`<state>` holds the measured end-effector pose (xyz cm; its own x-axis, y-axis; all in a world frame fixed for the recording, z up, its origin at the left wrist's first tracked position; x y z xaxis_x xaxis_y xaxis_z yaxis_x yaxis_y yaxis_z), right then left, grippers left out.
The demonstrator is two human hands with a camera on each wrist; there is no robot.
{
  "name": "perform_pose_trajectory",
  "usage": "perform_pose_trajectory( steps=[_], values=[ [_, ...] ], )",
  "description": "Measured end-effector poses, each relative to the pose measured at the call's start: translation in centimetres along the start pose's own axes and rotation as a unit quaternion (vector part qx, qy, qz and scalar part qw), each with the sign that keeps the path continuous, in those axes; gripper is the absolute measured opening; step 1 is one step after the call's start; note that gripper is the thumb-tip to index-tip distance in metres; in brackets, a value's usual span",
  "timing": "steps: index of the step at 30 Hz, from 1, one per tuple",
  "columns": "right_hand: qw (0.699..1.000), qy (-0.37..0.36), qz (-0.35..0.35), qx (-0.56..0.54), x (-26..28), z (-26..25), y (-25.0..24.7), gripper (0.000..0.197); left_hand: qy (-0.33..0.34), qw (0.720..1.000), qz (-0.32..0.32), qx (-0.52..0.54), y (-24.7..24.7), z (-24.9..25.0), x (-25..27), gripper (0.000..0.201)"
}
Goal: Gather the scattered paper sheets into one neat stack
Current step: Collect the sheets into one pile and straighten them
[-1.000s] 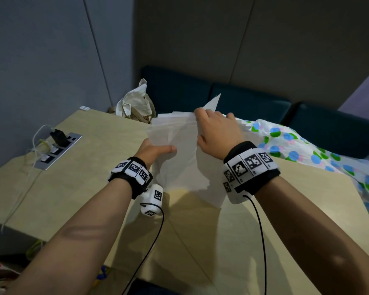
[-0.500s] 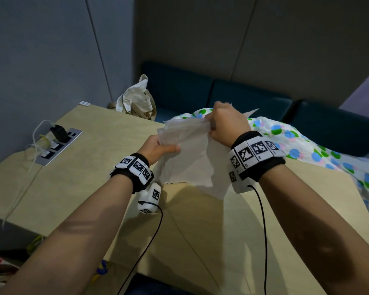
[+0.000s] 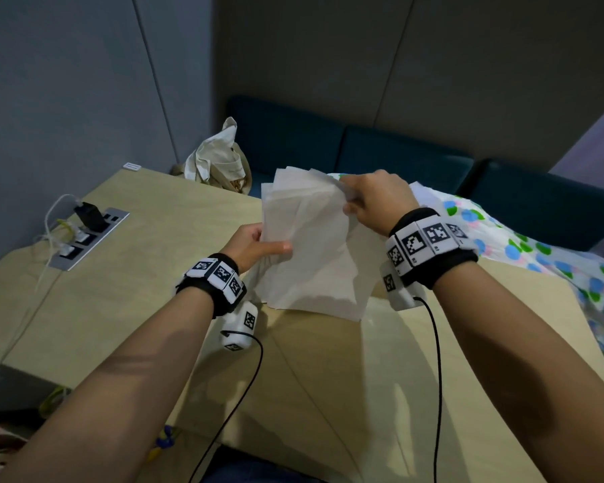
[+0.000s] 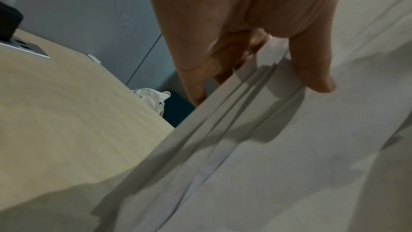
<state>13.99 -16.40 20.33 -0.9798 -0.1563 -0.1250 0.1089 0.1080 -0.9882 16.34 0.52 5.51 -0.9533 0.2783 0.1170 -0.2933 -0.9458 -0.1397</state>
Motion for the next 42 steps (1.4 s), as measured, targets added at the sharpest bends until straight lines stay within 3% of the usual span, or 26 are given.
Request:
perform_pose_trajectory(
  steps=[4, 8, 13, 17, 21, 25, 28, 32, 42],
  values=[
    [0.998, -0.048, 0.015, 0.036, 0.7, -1.8, 0.9, 0.015, 0.013, 0.999, 0.041, 0.014, -0.1, 0.1, 0.0, 0.037],
    [0.998, -0.044, 0.020, 0.026, 0.6, -2.0, 0.8, 0.018, 0.026, 0.995, 0.090, 0.023, -0.5, 0.3, -0.3, 0.033],
    [0.995, 0.025, 0.094, -0.004, 0.1, 0.1, -0.9, 0.025, 0.046, 0.988, 0.150, 0.008, -1.6, 1.5, -0.7, 0.029],
    [0.972, 0.157, 0.135, -0.113, -0.3, 6.4, 0.3, 0.038, -0.003, 0.980, 0.197, 0.038, -3.1, -0.2, -0.7, 0.026],
    [0.939, 0.308, -0.019, -0.152, 1.5, 12.9, 7.2, 0.049, -0.085, 0.966, 0.243, -0.006, -5.1, -3.8, -0.2, 0.038],
    [0.921, 0.327, -0.188, -0.099, 4.6, 15.0, 14.7, 0.048, -0.164, 0.950, 0.253, -0.084, -6.2, -6.3, 0.5, 0.040],
    [0.912, 0.314, -0.257, -0.055, 6.1, 15.2, 19.1, 0.047, -0.204, 0.940, 0.241, -0.128, -6.1, -7.4, 0.7, 0.038],
    [0.915, 0.276, -0.293, -0.021, 6.3, 14.6, 23.5, 0.046, -0.243, 0.929, 0.235, -0.146, -6.1, -9.5, 0.5, 0.040],
    [0.941, 0.174, -0.289, 0.006, 2.9, 11.1, 29.9, 0.058, -0.293, 0.919, 0.243, -0.104, -7.2, -15.5, 0.0, 0.052]
  ],
)
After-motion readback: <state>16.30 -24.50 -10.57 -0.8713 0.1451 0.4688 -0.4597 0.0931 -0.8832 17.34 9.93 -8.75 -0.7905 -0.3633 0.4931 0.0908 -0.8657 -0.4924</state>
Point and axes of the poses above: each hand's wrist, its own x-axis away from the middle knuckle, its own y-axis out of the palm, z = x × y, the point moved 8 cm from there along -x, towards the middle knuckle, and after that the axes turned 3 degrees about y, right-handed, at the moved point
